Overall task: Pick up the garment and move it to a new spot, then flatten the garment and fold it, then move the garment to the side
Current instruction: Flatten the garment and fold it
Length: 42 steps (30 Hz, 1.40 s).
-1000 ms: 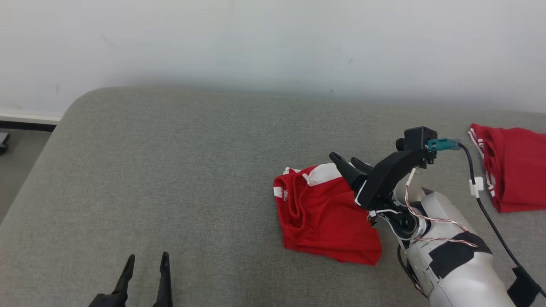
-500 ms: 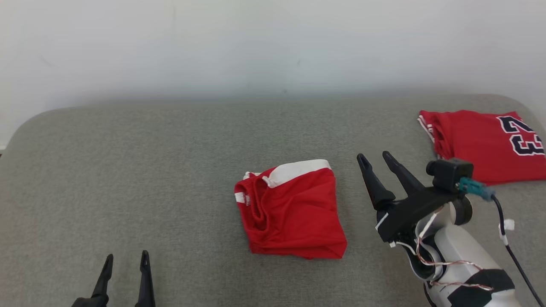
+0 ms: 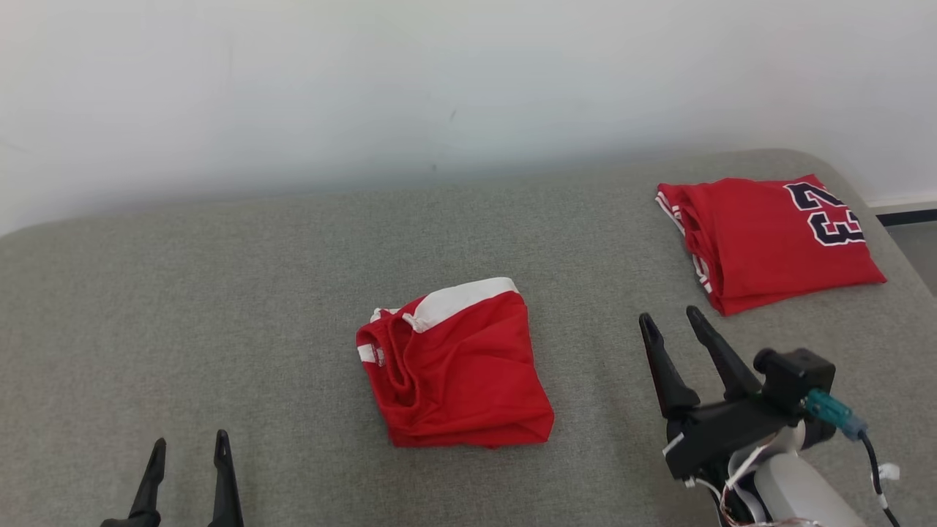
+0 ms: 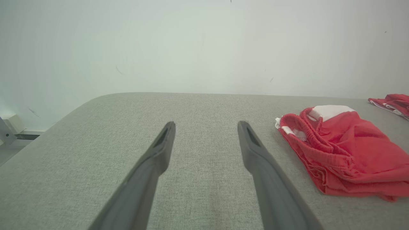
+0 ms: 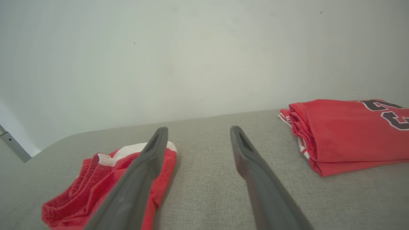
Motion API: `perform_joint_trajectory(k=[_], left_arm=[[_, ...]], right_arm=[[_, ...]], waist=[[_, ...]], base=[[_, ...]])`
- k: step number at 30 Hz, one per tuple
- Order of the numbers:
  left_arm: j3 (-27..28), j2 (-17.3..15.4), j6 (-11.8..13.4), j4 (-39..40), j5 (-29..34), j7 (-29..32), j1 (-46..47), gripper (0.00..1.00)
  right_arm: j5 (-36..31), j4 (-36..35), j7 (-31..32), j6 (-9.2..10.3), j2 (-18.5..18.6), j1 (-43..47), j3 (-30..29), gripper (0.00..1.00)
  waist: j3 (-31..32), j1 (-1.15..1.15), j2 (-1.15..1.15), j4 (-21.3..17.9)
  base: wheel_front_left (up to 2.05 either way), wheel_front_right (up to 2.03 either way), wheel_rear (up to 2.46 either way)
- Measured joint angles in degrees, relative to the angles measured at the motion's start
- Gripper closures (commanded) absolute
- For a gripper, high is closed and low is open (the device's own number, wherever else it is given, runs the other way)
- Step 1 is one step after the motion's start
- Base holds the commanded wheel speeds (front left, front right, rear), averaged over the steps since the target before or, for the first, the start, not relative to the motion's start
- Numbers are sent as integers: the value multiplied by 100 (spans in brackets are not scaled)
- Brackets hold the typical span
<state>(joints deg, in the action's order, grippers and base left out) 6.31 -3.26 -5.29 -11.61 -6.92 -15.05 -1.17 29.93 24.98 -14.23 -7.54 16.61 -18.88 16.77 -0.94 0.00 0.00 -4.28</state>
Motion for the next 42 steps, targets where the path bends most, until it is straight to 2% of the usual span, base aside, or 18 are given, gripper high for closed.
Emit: perform_joint_trajectory(k=[6,13,20,29,42], left_arm=[[97,1,10,76,41,0,-29,0],[182,-19,18,104,129,0,-88,0],[185,-15,25,181,146,0,-164,0],[57,-1,67,227,171,0,-236,0],[-38,-29,25,309,238,0,-314,0]], right_arm=[[-526,-238,-68,0,-71,405,-370,0],[-1236,-929,-75,-1,-391,934,-884,0],[-1662,-1395,-76,0,-816,1419,-1293,0],[-1897,-1625,-76,-1,-1051,1788,-1533,0],[-1989,-1571,-76,-1,-1069,1828,-1529,0]], waist=[[41,0,0,-38],[65,0,0,6],[98,0,0,82],[151,0,0,152],[179,0,0,181]], base=[[0,0,0],[0,0,0],[0,0,0],[0,0,0],[0,0,0]])
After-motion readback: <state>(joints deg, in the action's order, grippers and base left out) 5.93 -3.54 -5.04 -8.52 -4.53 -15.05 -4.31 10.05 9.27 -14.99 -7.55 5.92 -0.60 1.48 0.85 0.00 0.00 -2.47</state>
